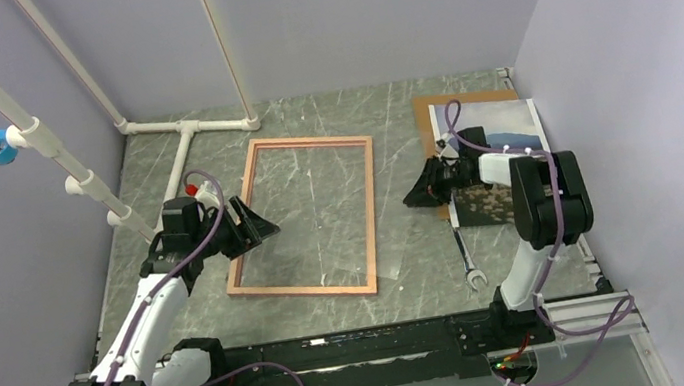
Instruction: Put the photo into the frame
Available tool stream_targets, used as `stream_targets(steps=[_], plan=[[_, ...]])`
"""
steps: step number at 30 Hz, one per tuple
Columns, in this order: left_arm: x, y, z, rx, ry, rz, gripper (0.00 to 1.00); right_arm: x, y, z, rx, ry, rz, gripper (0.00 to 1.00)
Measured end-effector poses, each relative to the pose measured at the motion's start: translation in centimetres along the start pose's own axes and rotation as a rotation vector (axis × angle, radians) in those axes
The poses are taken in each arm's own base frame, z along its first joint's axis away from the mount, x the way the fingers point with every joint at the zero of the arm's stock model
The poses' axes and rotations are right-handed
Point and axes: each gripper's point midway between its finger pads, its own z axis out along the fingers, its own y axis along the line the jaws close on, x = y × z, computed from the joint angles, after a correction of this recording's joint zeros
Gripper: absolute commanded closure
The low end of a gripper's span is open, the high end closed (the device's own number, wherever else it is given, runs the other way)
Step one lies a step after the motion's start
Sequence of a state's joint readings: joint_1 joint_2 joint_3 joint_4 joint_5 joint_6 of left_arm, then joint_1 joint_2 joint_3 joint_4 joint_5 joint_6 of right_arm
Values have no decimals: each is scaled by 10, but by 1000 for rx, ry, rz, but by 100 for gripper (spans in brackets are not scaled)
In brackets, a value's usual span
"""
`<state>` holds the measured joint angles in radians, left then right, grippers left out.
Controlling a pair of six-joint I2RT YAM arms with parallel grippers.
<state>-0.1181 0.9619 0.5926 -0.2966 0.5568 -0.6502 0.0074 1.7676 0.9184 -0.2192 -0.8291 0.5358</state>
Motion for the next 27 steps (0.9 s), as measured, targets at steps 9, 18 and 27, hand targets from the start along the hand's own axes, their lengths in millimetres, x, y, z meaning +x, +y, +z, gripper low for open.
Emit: stream_targets(steps=[9, 18, 27], plan=[[1, 2, 2, -6, 8, -3, 26, 7, -20, 6, 30, 43, 118, 28], [2, 3, 2, -7, 10, -5, 26, 32, -25, -2, -20, -92, 213, 34], [7, 8, 6, -8, 25, -16, 26, 20, -20, 7, -156, -203, 244, 49]])
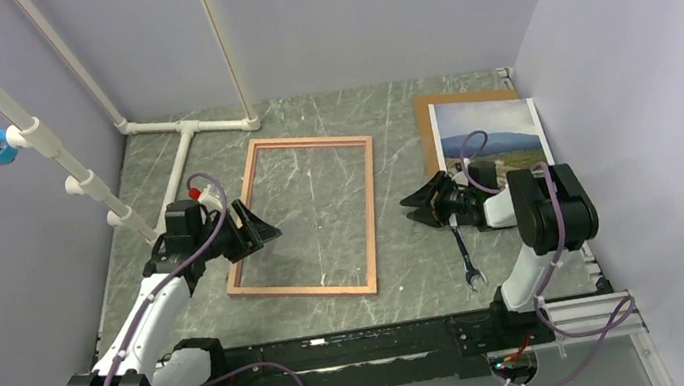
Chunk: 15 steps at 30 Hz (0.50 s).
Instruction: Put the photo into the frame
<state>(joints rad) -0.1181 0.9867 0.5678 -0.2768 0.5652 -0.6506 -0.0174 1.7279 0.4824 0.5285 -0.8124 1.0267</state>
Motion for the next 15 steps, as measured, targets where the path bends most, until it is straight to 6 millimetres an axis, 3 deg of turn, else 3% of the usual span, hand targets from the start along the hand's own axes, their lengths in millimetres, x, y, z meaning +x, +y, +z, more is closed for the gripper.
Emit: stream_targets(steps=[7, 12, 15], plan=[[4, 3, 2, 6, 7, -8, 26, -19, 7, 14, -81, -42, 1, 67], [4, 3, 2, 7, 6, -5, 26, -20, 12, 21, -115, -42, 26, 68], [4, 3, 2, 7, 6, -5, 26, -12, 20, 26, -133, -20, 8, 82]])
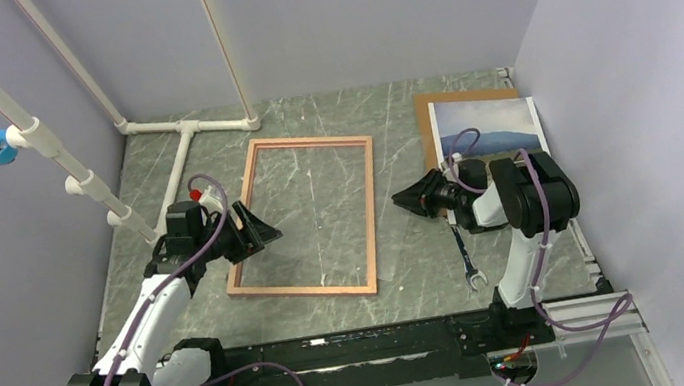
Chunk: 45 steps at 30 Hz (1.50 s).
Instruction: Put the photo into the frame
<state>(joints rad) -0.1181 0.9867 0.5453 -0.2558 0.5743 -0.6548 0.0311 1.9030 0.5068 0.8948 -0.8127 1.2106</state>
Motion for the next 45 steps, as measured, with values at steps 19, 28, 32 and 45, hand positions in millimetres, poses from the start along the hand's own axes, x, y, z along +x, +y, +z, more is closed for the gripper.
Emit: stream_targets(steps=[19, 28, 32, 45], plan=[[-47, 36, -9, -333, -60, 90, 30, -20, 109, -26, 81, -90, -248, 100], [-54, 101, 4, -644, 40, 99, 30, -31, 215, -85, 91, -226, -429, 100], [-37, 126, 13, -726, 137, 99, 34, -29, 232, -96, 101, -222, -434, 100], [0, 116, 40, -703, 276, 206, 96, -20, 226, -108, 126, -177, -381, 100]])
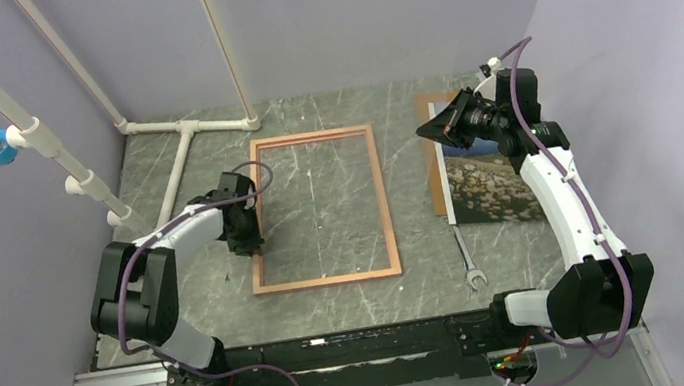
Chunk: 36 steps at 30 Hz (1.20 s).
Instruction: Put the photo into the frame
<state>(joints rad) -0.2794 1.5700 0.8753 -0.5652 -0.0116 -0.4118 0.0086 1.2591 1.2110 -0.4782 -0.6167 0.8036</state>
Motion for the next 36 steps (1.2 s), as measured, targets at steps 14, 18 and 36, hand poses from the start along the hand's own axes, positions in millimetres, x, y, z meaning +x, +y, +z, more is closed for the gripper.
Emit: stream_targets(steps=[14, 18, 36], plan=[[36, -32, -8, 75, -25, 39, 100, -5, -4, -5, -18, 6, -18, 100], [54, -35, -13, 88, -13, 58, 100, -1, -5, -3, -26, 33, -26, 100], [85, -39, -22, 148, 0, -58, 35, 11, -19, 9, -48, 120, -40, 100]])
